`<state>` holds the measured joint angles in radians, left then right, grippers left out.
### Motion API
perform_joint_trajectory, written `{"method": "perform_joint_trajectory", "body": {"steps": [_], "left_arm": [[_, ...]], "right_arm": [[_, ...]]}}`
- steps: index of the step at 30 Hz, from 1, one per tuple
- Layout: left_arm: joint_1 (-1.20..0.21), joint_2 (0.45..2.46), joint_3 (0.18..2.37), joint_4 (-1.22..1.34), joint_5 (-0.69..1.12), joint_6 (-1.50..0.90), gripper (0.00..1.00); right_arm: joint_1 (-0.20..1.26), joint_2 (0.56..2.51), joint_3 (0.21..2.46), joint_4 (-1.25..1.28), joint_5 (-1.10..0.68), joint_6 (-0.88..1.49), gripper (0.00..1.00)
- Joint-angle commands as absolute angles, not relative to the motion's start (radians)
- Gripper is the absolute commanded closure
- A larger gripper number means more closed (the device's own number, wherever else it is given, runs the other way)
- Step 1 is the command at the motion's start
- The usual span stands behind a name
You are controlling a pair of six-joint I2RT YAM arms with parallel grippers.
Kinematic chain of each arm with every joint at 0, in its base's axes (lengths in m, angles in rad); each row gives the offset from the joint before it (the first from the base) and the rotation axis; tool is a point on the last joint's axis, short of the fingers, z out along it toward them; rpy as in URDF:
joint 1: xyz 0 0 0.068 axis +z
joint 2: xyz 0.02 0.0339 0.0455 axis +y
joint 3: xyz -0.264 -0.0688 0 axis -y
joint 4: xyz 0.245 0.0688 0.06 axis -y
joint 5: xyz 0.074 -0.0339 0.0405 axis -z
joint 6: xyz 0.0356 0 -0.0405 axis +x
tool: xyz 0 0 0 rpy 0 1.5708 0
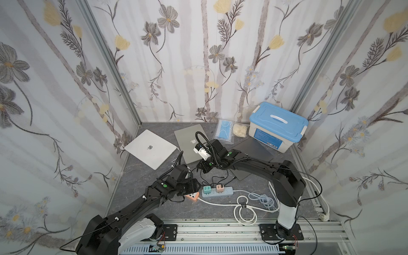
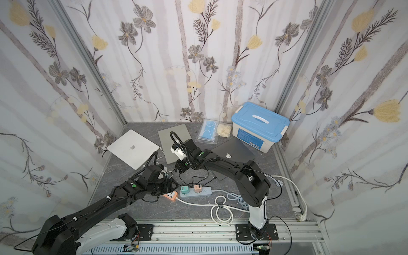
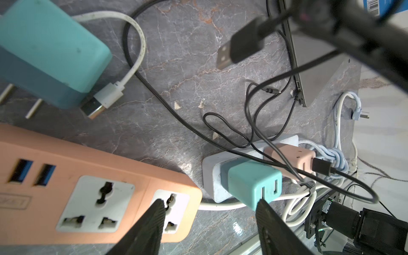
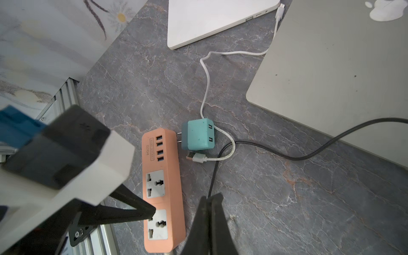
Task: Unplug the laptop charger
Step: Place the charging cable at the center of the board.
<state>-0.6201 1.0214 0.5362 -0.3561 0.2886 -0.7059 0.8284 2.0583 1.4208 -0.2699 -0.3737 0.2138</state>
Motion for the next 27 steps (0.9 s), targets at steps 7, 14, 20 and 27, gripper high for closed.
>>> {"method": "perform_joint_trajectory", "body": {"steps": [7, 14, 20, 27], "left_arm": [[-0.614, 0.959, 0.568, -0.45, 0.267, -0.674, 0.3], [-0.608, 0.902, 0.624, -0.521, 0.246, -0.633, 0.28], [-0.607, 0.945, 0.7, -0.521, 0.241, -0.59, 0.26], [-0.616, 1.098, 0.837, -0.425, 0.294, -0.558, 0.27]], "right_arm": [[0.821, 2.19, 1.544, -0.274, -0.42, 0.201, 0.96], [0.818, 2.19, 1.543, -0.303, -0.401, 0.199, 0.82], [0.811, 2.104, 1.497, -0.304, -0.374, 0.207, 0.64], [0.726, 1.915, 1.369, -0.319, -0.305, 0.216, 0.45]]}}
